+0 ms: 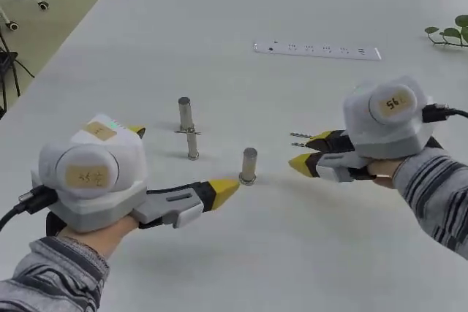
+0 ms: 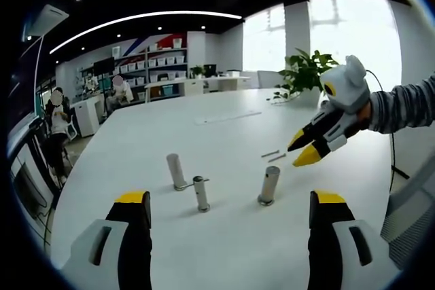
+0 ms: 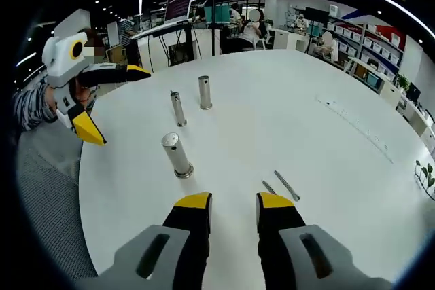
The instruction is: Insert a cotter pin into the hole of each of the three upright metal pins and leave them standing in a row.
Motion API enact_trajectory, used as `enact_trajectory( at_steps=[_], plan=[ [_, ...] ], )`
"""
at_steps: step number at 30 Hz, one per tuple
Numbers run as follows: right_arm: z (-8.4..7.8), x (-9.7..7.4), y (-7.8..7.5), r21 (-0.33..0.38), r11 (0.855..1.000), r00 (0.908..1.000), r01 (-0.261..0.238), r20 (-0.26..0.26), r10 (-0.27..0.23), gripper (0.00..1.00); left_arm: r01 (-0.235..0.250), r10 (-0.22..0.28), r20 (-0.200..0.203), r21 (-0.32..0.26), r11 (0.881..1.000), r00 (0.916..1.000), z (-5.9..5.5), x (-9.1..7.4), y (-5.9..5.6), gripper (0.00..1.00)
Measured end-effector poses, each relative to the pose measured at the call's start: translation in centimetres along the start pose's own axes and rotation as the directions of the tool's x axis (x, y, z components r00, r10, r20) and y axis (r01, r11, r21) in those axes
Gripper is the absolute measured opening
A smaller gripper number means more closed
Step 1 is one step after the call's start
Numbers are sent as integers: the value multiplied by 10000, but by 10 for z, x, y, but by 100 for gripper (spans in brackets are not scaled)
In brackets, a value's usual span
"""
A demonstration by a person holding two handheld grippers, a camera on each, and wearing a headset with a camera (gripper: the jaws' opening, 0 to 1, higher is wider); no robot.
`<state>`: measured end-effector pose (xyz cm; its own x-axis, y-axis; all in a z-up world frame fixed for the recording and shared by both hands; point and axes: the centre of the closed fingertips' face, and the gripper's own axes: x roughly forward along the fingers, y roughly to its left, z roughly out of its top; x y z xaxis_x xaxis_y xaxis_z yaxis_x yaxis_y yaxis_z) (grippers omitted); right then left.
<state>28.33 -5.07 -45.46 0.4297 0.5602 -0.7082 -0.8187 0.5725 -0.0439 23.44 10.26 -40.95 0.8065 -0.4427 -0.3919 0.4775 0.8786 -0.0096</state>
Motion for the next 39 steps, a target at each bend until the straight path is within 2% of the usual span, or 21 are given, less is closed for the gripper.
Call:
enact_trajectory(
  at_steps=[4, 11, 19, 22, 25, 30, 34, 39],
  plan=[
    [-3, 4, -10, -82, 9998, 9991, -180, -384, 176, 21, 44, -44, -30, 22, 10000, 10000, -1, 1, -1, 96],
    [-6, 13, -23, -388, 9990, 9958, -220, -892, 184, 19, 87, -87, -65, 13, 10000, 9999, -2, 2, 0, 95],
    [-18, 23, -39, -677, 9967, 9830, -446, -1808, 317, 18, 137, -137, -140, 21, 9999, 9998, -3, 3, -2, 94],
    [-19, 30, -54, -713, 9966, 9796, -422, -1992, 273, 15, 182, -181, -163, 32, 9998, 9997, -4, 3, -3, 94],
    [-22, 30, -54, -428, 9978, 9759, -506, -2145, 403, 14, 297, -295, -218, 87, 9995, 9993, -4, 4, -6, 92],
    [-28, 29, -56, -407, 9970, 9675, -651, -2471, 530, 11, 325, -323, -255, 88, 9994, 9992, -5, 4, -7, 92],
    [-33, 27, -55, -582, 9951, 9588, -794, -2776, 603, 8, 326, -323, -282, 94, 9994, 9991, -6, 4, -8, 92],
    [-32, 30, -60, -776, 9924, 9539, -958, -2922, 692, 5, 346, -343, -325, 88, 9994, 9989, -6, 4, -8, 92]
  ],
)
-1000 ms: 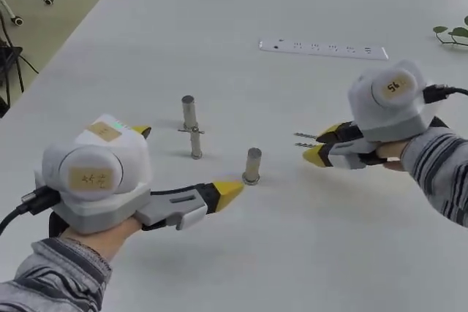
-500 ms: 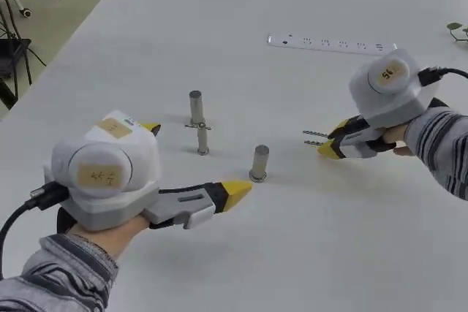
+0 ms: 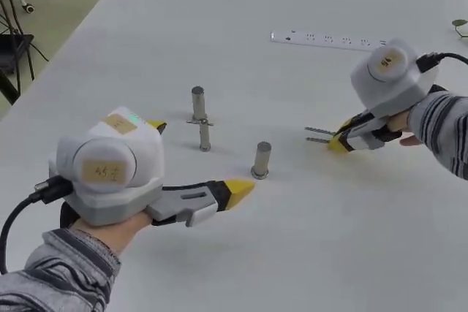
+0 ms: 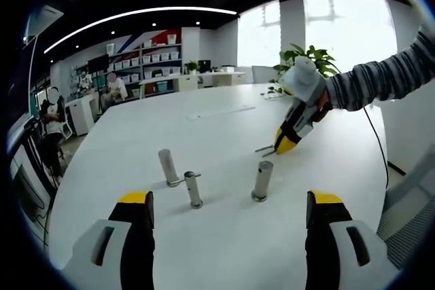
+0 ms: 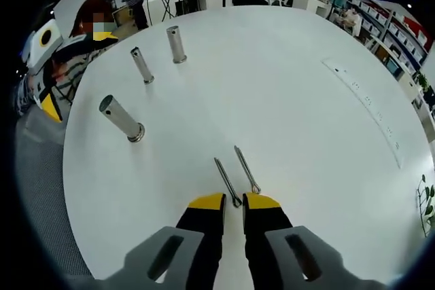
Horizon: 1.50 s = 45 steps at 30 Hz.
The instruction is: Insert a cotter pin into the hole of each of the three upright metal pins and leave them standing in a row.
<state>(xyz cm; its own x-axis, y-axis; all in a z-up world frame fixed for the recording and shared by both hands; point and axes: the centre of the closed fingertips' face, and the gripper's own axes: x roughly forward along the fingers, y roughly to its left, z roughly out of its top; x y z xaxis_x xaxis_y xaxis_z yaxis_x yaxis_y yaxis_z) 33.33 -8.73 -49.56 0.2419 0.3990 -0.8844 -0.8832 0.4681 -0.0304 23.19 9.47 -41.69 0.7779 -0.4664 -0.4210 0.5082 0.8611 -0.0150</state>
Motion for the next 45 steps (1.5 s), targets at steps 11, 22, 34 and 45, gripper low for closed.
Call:
enact_trajectory(
  at_steps=[11, 22, 34, 45],
  plan=[
    [-1, 0, 7, -1541, 9878, 9989, -209, -439, 143, 0, -6, 6, -52, -11, 10000, 10000, -1, -1, 1, 90],
    [4, -3, 14, -1930, 9811, 9995, -99, -320, 38, 0, 41, -42, -134, -92, 9999, 9999, -4, -2, 1, 81],
    [7, -19, 28, -2603, 9655, 10000, 22, 91, 2, 0, 302, -300, -245, 73, 9995, 9993, -4, -1, -8, 76],
    [22, -43, 57, -3317, 9432, 9947, 177, 1015, 170, 0, 909, -905, -354, 101, 9958, 9953, 0, 2, -24, 64]
  ],
)
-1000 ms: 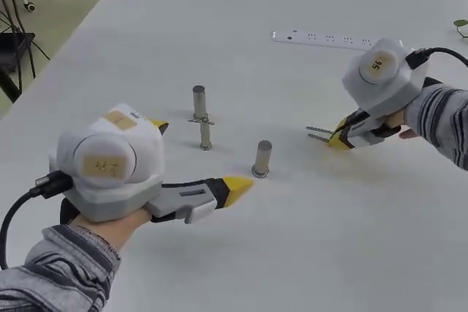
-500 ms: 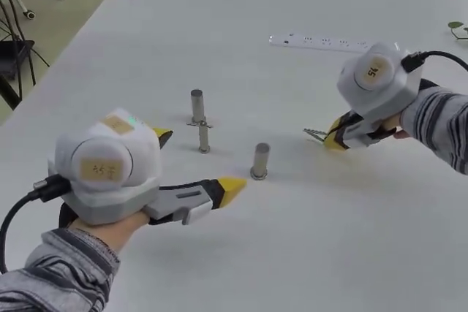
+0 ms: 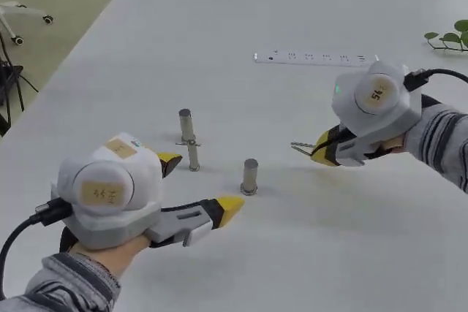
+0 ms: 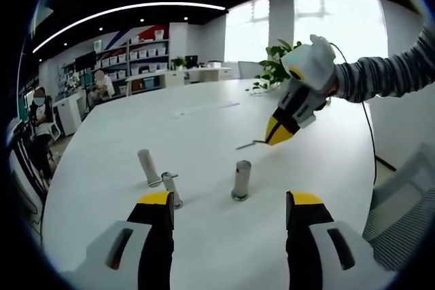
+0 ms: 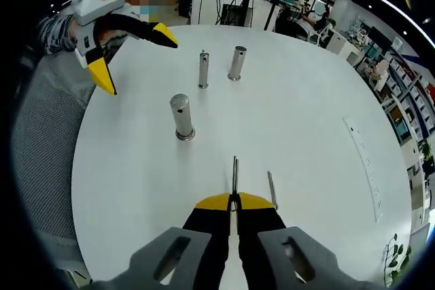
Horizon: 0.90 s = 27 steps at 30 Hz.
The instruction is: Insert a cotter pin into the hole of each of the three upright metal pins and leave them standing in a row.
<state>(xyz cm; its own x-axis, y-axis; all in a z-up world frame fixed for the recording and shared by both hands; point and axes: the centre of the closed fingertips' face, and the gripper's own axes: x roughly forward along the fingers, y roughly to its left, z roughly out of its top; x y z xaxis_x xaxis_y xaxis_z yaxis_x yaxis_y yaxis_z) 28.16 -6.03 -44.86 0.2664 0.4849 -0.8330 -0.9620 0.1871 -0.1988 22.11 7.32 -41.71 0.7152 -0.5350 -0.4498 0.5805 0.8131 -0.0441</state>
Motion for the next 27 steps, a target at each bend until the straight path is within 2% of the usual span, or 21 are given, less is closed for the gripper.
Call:
enact_trajectory(
  at_steps=[5, 13, 19, 27],
  plan=[
    [14, -7, 15, -566, 9984, 9993, 15, 379, 7, 0, 200, -199, -107, 92, 9998, 9997, 5, 2, -8, 61],
    [30, -14, 39, -1494, 9888, 9964, -41, 828, 166, 0, 659, -658, 40, -57, 9978, 9978, 17, 4, -21, 54],
    [40, -21, 54, -2199, 9755, 9918, -33, 1241, 313, 0, 1110, -1107, 85, -541, 9923, 9938, 22, 5, -33, 45],
    [54, -27, 72, -3011, 9536, 9828, 93, 1785, 467, 0, 1765, -1737, 318, -1448, 9736, 9843, 26, 7, -51, 31]
  ],
)
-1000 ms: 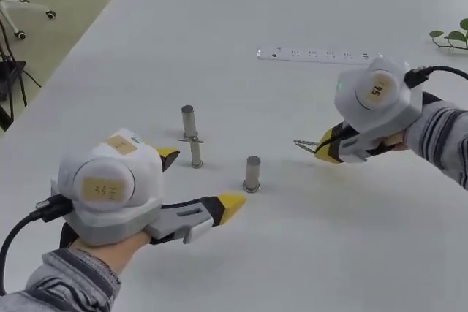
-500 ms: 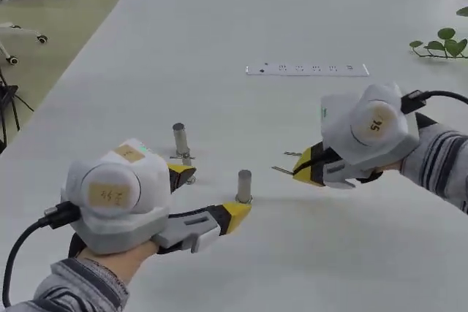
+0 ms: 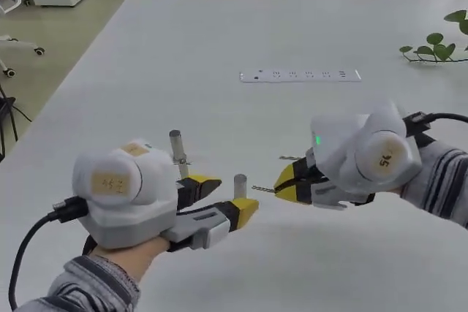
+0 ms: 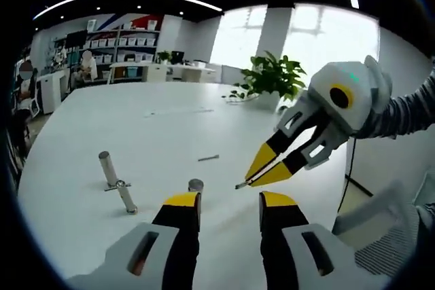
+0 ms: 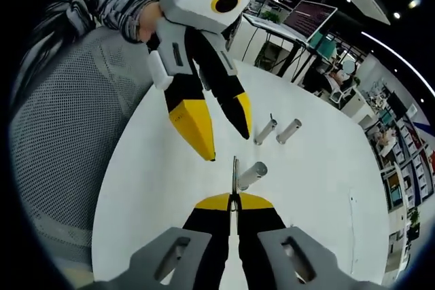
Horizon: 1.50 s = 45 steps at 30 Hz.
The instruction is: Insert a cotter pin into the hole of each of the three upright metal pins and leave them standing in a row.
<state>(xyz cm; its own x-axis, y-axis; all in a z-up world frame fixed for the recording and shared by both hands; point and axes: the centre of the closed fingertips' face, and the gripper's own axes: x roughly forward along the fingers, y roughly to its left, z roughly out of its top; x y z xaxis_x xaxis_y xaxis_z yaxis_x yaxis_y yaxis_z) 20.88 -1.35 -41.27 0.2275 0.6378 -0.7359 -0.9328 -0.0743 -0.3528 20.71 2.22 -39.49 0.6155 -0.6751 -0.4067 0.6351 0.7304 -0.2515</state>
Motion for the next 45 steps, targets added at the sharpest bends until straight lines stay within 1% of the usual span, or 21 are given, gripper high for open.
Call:
enact_trajectory(
  at_steps=[4, 7, 8, 9, 11, 16, 19, 24, 25, 28, 29, 31, 33, 34, 36, 37, 39, 40, 42, 44, 45],
  plan=[
    [8, -1, 2, -277, 9996, 9997, 87, 244, -80, 0, 255, -247, 178, -478, 9985, 9995, 2, 2, -6, 24],
    [15, -3, 4, -428, 9990, 9987, 146, 490, -125, 0, 474, -437, 397, -958, 9943, 9983, 4, 3, -9, 18],
    [16, -4, 5, -452, 9989, 9986, 158, 515, -135, 0, 566, -522, 442, -1029, 9931, 9977, 4, 3, -11, 15],
    [17, -4, 5, -476, 9987, 9984, 157, 554, -131, 0, 662, -599, 528, -1251, 9899, 9968, 5, 3, -12, 13],
    [19, -5, 5, -520, 9984, 9977, 224, 652, -190, 0, 682, -610, 569, -1350, 9885, 9965, 5, 3, -12, 11],
    [22, -4, 6, -599, 9980, 9973, 220, 708, -178, 0, 782, -678, 693, -1616, 9838, 9953, 6, 2, -13, 6],
    [25, -4, 7, -588, 9980, 9968, 239, 772, -193, 0, 849, -752, 654, -1605, 9834, 9950, 4, 2, -14, 2],
    [26, -2, 8, -698, 9972, 9970, 261, 748, -208, 0, 1043, -947, 694, -1511, 9830, 9931, 3, 1, -19, 0],
    [27, -2, 8, -709, 9972, 9970, 257, 745, -204, 0, 996, -906, 705, -1379, 9854, 9934, 3, 0, -19, 0],
    [27, -2, 8, -625, 9978, 9968, 219, 776, -171, 0, 1052, -1000, 699, -762, 9915, 9925, 4, 0, -19, 0],
    [27, -2, 9, -339, 9993, 9966, 160, 815, -132, 0, 1079, -1057, 674, -297, 9937, 9921, 4, 0, -20, 0],
    [27, -2, 8, -246, 9996, 9964, 146, 838, -125, 0, 1102, -1110, 586, 169, 9938, 9921, 4, -1, -22, 0],
    [26, -2, 10, -97, 9999, 9960, 68, 887, -59, 0, 1178, -1208, 494, 601, 9912, 9914, 3, -1, -23, 0],
    [26, -2, 11, -41, 10000, 9960, -1, 896, 4, 0, 1243, -1277, 450, 727, 9896, 9908, 3, -1, -24, 0],
    [26, -3, 12, 64, 9999, 9955, -91, 948, 85, 0, 1460, -1520, 453, 1151, 9826, 9873, 4, -2, -27, 0],
    [25, -3, 12, 106, 9999, 9952, -129, 974, 118, 0, 1536, -1606, 463, 1269, 9800, 9859, 5, -3, -28, 0],
    [24, -3, 12, 261, 9994, 9948, -217, 1004, 189, 0, 1694, -1787, 404, 1713, 9705, 9831, 6, -5, -31, 0],
    [24, -3, 13, 379, 9989, 9939, -279, 1077, 236, 0, 1720, -1839, 370, 2145, 9615, 9822, 7, -6, -32, 0],
    [25, -4, 14, 531, 9978, 9920, -408, 1217, 341, 0, 1839, -1955, 207, 2546, 9494, 9805, 6, -7, -34, 0],
    [25, -4, 16, 576, 9970, 9909, -526, 1273, 449, 0, 1965, -2073, 110, 2738, 9415, 9782, 5, -8, -35, 0],
    [25, -4, 17, 564, 9968, 9909, -558, 1254, 484, 0, 2075, -2199, 120, 2846, 9359, 9754, 5, -9, -37, 0]
  ],
)
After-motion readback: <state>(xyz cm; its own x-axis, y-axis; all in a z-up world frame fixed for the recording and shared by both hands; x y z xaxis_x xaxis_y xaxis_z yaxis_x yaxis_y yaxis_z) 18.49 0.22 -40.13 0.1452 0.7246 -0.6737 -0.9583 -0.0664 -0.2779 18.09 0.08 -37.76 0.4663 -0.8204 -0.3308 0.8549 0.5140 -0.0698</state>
